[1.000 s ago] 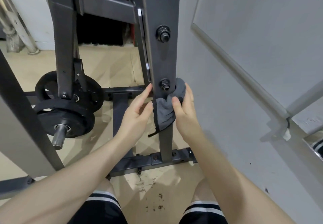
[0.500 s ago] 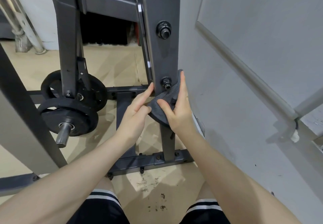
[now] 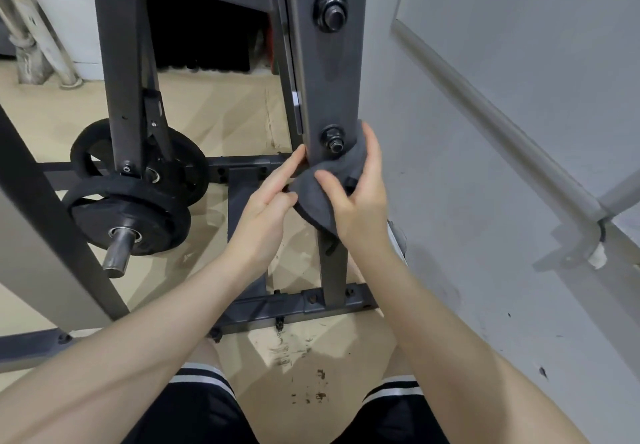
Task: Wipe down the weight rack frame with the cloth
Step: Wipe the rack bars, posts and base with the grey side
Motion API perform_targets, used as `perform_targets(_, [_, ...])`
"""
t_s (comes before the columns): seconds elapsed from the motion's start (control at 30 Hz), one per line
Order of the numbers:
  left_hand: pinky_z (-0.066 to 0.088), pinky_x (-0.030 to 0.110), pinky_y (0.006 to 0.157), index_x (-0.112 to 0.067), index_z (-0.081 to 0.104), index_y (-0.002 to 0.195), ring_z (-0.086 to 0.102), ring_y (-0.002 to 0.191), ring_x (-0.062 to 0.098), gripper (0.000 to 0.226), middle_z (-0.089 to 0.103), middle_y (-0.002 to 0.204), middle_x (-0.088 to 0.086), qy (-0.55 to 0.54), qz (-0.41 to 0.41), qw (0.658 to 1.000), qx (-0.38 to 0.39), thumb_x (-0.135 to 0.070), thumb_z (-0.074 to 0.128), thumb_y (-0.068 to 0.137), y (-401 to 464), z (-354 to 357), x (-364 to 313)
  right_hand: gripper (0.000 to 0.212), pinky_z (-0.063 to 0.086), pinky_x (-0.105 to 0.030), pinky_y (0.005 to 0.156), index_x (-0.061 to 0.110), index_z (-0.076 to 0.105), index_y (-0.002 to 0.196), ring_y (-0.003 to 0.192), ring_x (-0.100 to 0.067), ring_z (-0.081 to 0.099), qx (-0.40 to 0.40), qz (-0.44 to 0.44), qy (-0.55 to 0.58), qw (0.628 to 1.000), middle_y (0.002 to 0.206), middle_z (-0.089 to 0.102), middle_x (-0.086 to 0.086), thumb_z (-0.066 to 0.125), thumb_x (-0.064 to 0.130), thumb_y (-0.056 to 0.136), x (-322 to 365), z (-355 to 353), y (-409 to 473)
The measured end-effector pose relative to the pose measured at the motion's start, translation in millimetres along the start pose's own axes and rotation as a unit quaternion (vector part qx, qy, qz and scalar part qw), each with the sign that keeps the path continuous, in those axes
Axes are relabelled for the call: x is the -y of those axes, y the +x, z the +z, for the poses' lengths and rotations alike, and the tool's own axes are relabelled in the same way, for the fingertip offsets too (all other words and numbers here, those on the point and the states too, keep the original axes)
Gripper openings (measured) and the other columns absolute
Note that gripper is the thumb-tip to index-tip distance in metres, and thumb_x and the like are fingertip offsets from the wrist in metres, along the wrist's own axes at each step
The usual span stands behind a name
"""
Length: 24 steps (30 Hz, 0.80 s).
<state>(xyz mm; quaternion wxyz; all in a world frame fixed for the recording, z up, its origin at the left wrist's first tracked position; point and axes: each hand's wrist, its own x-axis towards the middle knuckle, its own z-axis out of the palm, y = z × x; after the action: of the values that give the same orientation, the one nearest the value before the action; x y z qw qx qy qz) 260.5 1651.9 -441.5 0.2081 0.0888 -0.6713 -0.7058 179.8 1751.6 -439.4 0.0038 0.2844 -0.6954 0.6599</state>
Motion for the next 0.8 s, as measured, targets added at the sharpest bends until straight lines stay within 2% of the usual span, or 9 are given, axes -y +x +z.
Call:
perform_targets(0.13, [0.035, 0.035, 0.111, -0.035, 0.045, 0.133, 0.046, 0.128, 0.003, 0.051, 0.054, 0.133, -0.014, -0.034, -0.028, 0.999, 0.005, -0.007, 0.038, 0.091, -5.6, -0.7, 9.0, 0.081, 0.034, -0.011, 0.101, 0.015, 0.02, 0.147, 0.127, 0.006, 0.038, 0.028, 0.007, -0.002, 1.0, 0.141, 0.039, 0.008, 0.068, 0.008, 0.083, -14.4, -1.0, -0.3])
perform_targets(0.27, [0.031, 0.035, 0.113, -0.027, 0.043, 0.139, 0.041, 0.131, 0.001, 0.043, 0.049, 0.139, -0.014, 0.014, -0.05, 0.999, -0.004, -0.012, 0.038, 0.099, -10.0, 0.5, 26.7, 0.074, 0.035, -0.001, 0.089, 0.025, 0.024, 0.144, 0.117, 0.013, 0.044, 0.117, 0.074, -0.049, 0.989, 0.126, 0.044, 0.027, 0.066, 0.008, 0.086, -52.5, -17.1, -16.1])
perform_targets(0.33, [0.033, 0.023, 0.109, -0.028, 0.042, 0.139, 0.041, 0.128, -0.003, 0.043, 0.05, 0.137, -0.016, 0.024, -0.058, 0.998, 0.006, -0.013, 0.039, 0.1, -13.4, 4.7, 31.3, 0.065, 0.041, -0.014, 0.098, 0.03, 0.033, 0.139, 0.121, 0.005, 0.046, 0.122, 0.089, -0.065, 0.986, 0.129, 0.051, 0.019, 0.066, 0.013, 0.086, -55.3, -20.1, -15.4])
perform_targets(0.4, [0.038, 0.007, 0.095, -0.026, 0.04, 0.139, 0.046, 0.117, -0.014, 0.044, 0.052, 0.132, -0.018, 0.024, -0.059, 0.998, 0.006, -0.009, 0.042, 0.099, -13.4, 10.7, 33.0, 0.07, 0.036, -0.036, 0.11, 0.02, 0.03, 0.145, 0.135, -0.008, 0.036, 0.105, 0.046, -0.077, 0.99, 0.145, 0.043, 0.004, 0.066, 0.02, 0.085, -43.0, -18.6, -7.8])
perform_targets(0.43, [0.04, 0.003, 0.087, -0.027, 0.04, 0.137, 0.05, 0.108, -0.017, 0.045, 0.054, 0.127, -0.018, 0.018, -0.062, 0.998, -0.004, -0.007, 0.044, 0.098, -12.2, 13.1, 34.3, 0.073, 0.032, -0.039, 0.113, 0.017, 0.027, 0.147, 0.139, -0.011, 0.03, 0.097, 0.023, -0.071, 0.992, 0.15, 0.036, 0.001, 0.066, 0.019, 0.085, -35.3, -17.2, -3.2])
perform_targets(0.53, [0.045, 0.008, 0.087, -0.03, 0.043, 0.134, 0.058, 0.101, -0.01, 0.046, 0.06, 0.12, -0.018, 0.016, -0.06, 0.997, -0.037, -0.005, 0.049, 0.096, -8.8, 16.7, 38.3, 0.077, 0.034, -0.023, 0.109, 0.018, 0.022, 0.147, 0.136, -0.002, 0.031, 0.1, 0.025, -0.03, 0.994, 0.148, 0.034, 0.006, 0.067, 0.009, 0.085, -31.2, -18.7, 0.0])
perform_targets(0.63, [0.044, 0.013, 0.096, -0.025, 0.042, 0.139, 0.053, 0.114, -0.007, 0.054, 0.054, 0.128, -0.023, 0.03, -0.05, 0.998, -0.039, 0.005, 0.047, 0.094, -8.4, 16.9, 44.2, 0.076, 0.041, -0.006, 0.086, 0.027, 0.026, 0.143, 0.113, 0.017, 0.046, 0.146, 0.097, -0.013, 0.984, 0.128, 0.046, 0.021, 0.07, 0.006, 0.084, -48.2, -25.5, -11.0])
perform_targets(0.73, [0.037, 0.029, 0.109, -0.038, 0.037, 0.14, 0.047, 0.124, -0.004, 0.079, 0.05, 0.133, -0.027, 0.065, -0.048, 0.997, -0.02, 0.021, 0.033, 0.088, -8.8, 19.1, 51.5, 0.059, 0.04, 0.0, 0.072, 0.044, 0.038, 0.115, 0.093, 0.023, 0.051, 0.185, 0.12, -0.014, 0.975, 0.109, 0.05, 0.029, 0.069, 0.004, 0.084, -59.8, -32.2, -14.9])
perform_targets(0.8, [0.031, 0.035, 0.112, -0.044, 0.034, 0.139, 0.045, 0.126, -0.004, 0.089, 0.049, 0.134, -0.029, 0.071, -0.049, 0.996, -0.01, 0.025, 0.028, 0.084, -10.0, 19.7, 54.0, 0.06, 0.039, 0.0, 0.075, 0.045, 0.038, 0.115, 0.095, 0.023, 0.05, 0.179, 0.107, -0.02, 0.978, 0.106, 0.05, 0.037, 0.067, 0.002, 0.084, -56.6, -32.4, -11.6])
